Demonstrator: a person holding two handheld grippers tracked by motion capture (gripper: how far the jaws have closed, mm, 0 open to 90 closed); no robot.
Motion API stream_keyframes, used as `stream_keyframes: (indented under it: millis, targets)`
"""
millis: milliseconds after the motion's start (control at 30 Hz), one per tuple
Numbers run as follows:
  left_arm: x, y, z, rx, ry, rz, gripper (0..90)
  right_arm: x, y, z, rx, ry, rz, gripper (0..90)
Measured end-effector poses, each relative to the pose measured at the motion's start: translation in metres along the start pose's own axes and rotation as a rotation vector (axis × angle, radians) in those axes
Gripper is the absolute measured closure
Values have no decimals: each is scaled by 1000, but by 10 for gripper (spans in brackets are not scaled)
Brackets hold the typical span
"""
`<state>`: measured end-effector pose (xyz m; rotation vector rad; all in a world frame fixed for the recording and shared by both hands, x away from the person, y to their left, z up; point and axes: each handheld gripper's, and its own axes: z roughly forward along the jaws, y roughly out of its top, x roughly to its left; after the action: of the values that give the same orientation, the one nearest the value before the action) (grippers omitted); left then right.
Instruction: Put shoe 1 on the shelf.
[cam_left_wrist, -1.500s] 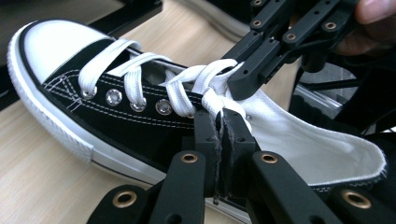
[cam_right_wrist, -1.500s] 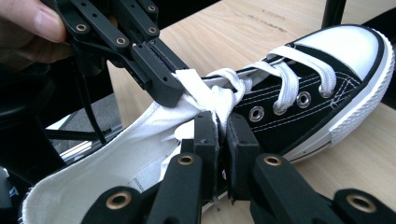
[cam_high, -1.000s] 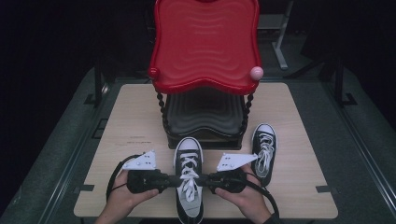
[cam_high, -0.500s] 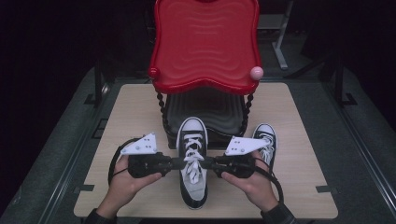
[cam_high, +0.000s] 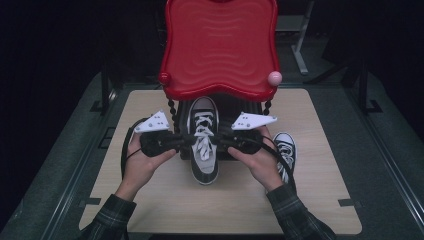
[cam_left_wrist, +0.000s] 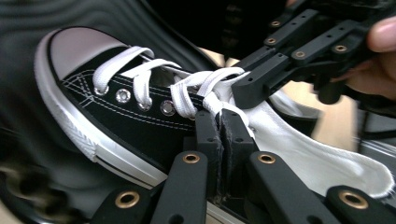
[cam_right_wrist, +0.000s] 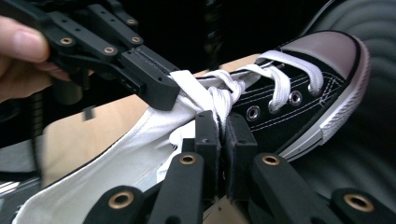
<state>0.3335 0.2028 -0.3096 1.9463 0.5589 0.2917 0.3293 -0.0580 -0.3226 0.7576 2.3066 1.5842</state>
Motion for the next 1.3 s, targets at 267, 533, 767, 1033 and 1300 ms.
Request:
stream_keyframes:
  millis: [267, 533, 767, 1033, 1300]
  targets:
    - [25, 3, 12, -41, 121, -11, 874, -21, 13, 27, -27, -86, -6, 857]
    - [31, -8, 20, -48, 141, -29, 875, -26, 7, 39, -23, -109, -2, 857]
    - [25, -13, 17, -58, 136, -28, 771, -23, 4, 42, -15, -122, -12, 856]
    - [11, -18, -9, -66, 98, -6, 504, -20, 5, 31, -40, -72, 12, 673]
    - [-7, -41, -21, -11, 78, 21, 408, -8, -6, 5, -54, -62, -17, 551]
